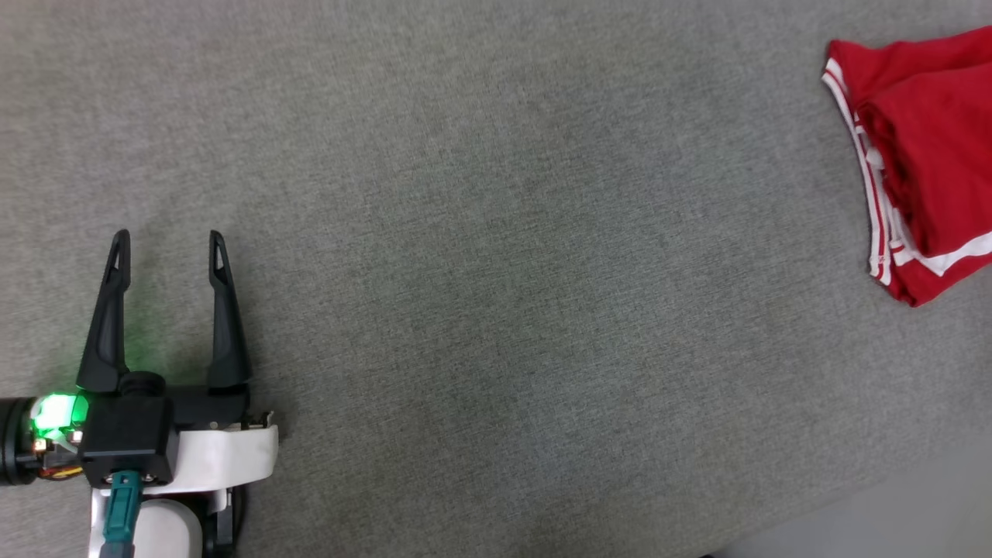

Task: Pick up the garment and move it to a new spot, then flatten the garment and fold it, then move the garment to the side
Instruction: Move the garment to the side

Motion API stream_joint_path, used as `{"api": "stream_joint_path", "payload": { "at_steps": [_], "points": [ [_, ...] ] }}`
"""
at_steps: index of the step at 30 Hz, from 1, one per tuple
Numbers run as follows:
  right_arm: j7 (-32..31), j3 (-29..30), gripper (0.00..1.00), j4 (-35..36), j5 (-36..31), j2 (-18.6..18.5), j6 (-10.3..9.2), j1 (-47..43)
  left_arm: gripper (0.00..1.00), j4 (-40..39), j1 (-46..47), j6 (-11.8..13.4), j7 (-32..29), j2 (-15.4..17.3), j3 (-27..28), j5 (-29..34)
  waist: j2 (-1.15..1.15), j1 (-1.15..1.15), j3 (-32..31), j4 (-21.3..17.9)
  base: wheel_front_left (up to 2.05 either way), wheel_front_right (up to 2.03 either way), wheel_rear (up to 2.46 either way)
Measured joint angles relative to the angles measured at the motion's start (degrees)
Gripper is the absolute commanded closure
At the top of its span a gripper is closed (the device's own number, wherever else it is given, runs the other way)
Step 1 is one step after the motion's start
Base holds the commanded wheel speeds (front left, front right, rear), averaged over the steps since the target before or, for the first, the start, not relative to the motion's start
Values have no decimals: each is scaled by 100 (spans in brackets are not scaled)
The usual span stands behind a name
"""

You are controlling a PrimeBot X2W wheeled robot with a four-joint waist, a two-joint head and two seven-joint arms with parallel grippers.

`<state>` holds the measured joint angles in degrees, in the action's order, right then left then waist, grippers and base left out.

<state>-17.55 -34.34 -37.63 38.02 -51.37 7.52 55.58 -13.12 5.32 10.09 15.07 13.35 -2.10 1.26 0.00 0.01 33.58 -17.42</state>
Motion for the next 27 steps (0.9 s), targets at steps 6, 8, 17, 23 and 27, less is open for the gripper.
{"api": "stream_joint_path", "payload": {
  "at_steps": [6,8,17,23,27],
  "points": [
    [275,73,24,-644,-154,475,0,114,0,-62,53,51,1,93,-24,-9,0,0,169,-60,0,0,0],
    [415,111,0,-815,-247,532,-1,154,0,-21,56,63,1,92,-46,-43,0,0,92,-54,0,0,0],
    [1916,537,0,-1171,-1228,641,0,439,0,132,-153,201,0,-142,-151,-168,0,-1,-612,85,0,0,0],
    [3061,1123,0,-1054,-1876,1092,-1,389,0,209,-447,250,0,-374,-238,-202,0,-1,-1196,265,0,0,0],
    [3243,1606,0,-409,-2294,1561,-1,43,0,246,-665,255,0,-480,-253,-222,0,-1,-1553,428,0,0,0]
  ]
}}
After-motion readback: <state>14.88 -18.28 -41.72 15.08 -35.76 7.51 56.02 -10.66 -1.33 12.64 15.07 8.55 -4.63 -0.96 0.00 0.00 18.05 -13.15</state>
